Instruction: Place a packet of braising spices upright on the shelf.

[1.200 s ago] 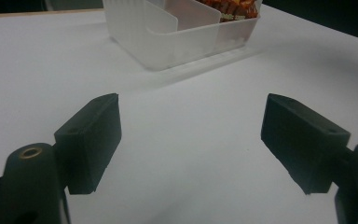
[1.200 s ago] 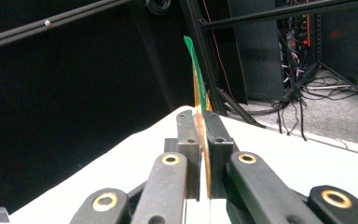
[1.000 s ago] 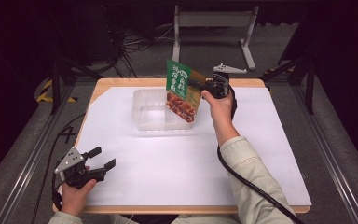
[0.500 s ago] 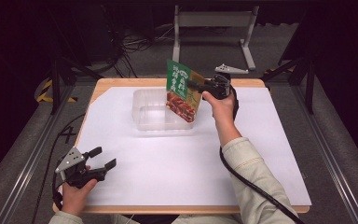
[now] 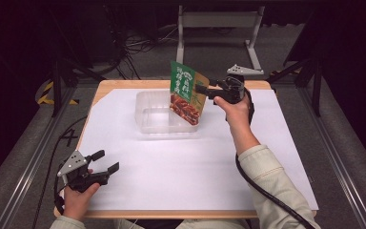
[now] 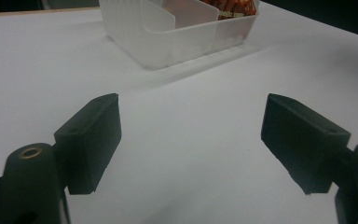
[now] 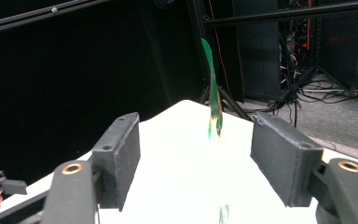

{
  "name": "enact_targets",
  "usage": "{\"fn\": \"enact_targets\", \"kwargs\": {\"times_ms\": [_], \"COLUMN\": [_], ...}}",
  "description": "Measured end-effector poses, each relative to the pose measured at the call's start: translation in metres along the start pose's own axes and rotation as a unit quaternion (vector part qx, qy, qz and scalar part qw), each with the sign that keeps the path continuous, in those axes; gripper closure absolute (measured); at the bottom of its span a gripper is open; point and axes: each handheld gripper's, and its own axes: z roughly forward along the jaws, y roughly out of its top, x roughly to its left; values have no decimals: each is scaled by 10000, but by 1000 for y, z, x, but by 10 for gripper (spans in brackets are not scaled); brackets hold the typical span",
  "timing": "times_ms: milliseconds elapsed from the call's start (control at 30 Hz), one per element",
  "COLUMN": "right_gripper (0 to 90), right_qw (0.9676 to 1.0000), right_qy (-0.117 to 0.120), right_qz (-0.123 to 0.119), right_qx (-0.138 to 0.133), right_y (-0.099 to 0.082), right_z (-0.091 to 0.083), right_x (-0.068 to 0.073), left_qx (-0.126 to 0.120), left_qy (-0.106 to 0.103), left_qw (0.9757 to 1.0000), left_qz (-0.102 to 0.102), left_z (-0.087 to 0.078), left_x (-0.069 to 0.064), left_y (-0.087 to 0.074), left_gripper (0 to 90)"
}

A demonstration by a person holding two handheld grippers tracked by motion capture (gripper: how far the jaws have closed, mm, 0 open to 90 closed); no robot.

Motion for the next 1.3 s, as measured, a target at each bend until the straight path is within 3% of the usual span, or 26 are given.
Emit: {"fn": "enact_targets", "kwargs": {"times_ms": [433,733,1100,1300], "right_gripper": [289,276,277,274], "right_qw": [9999,9998,9985,9976], "right_qy": [56,45,158,235], "right_qz": [-124,-180,-521,-631], "right_qx": [-84,-31,29,184], "right_y": [10,13,6,-8], "right_z": [-48,-69,-110,-137], "right_x": [9,10,16,19], "left_qx": [9,8,-42,-67], "left_qy": [-1,-29,-132,-363], "left_qw": [10000,10000,9999,9993], "left_qz": [12,20,28,22], "left_z": [1,1,0,0], "left_x": [0,0,1,0], "left_y": [0,1,0,0], "left_gripper": [208,208,220,198]}}
